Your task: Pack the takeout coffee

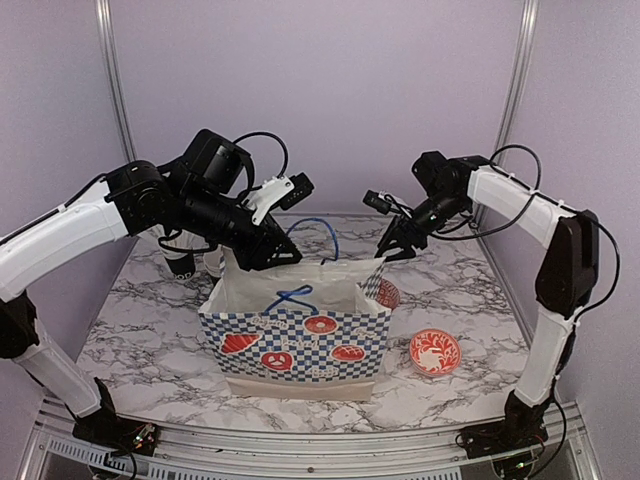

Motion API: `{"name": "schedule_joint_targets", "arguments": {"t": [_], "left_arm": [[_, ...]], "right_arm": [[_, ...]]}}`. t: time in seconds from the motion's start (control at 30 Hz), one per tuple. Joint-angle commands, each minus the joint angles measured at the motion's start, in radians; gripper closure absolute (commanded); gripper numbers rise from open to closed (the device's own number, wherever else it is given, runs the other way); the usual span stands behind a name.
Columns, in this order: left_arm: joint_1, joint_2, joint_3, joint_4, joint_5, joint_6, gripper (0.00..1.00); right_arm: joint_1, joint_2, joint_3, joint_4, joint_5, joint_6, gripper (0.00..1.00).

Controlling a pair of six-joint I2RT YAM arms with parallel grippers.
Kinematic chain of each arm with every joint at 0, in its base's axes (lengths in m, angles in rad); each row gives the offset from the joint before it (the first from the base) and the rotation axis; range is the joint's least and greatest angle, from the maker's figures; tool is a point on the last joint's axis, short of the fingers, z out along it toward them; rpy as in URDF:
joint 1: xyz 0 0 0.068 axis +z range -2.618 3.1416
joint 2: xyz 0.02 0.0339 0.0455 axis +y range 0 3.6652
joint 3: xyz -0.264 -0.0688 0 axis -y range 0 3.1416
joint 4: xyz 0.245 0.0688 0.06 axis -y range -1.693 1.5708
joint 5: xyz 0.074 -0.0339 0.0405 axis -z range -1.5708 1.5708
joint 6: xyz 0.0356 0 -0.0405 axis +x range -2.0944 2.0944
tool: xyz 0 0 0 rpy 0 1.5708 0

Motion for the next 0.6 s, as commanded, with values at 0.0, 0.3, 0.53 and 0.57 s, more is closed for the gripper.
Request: {"name": "schedule_joint_targets", "arguments": {"t": [0.0, 0.3, 0.53, 0.57], "left_arm": [[0.017, -0.004, 0.051, 0.023, -0.108, -0.004, 0.58], [0.024, -0.13, 0.025, 0.055, -0.411, 0.015, 0.01], [0.087, -0.242, -0.119, 0.175, -0.789, -0.055, 0.01], [0.097, -0.245, -0.133, 0.185, -0.815, -0.063, 0.01]], "right_arm": [[-0.033, -0.074, 0.049, 0.065, 0.069, 0.049, 0.36], [-0.25, -0.163, 0.148, 0.273, 0.193, 0.282, 0.01], [-0.257, -0.346, -0.047, 0.533, 0.445, 0.385, 0.01], [-0.256, -0.362, -0.065, 0.536, 0.447, 0.383, 0.01]]}}
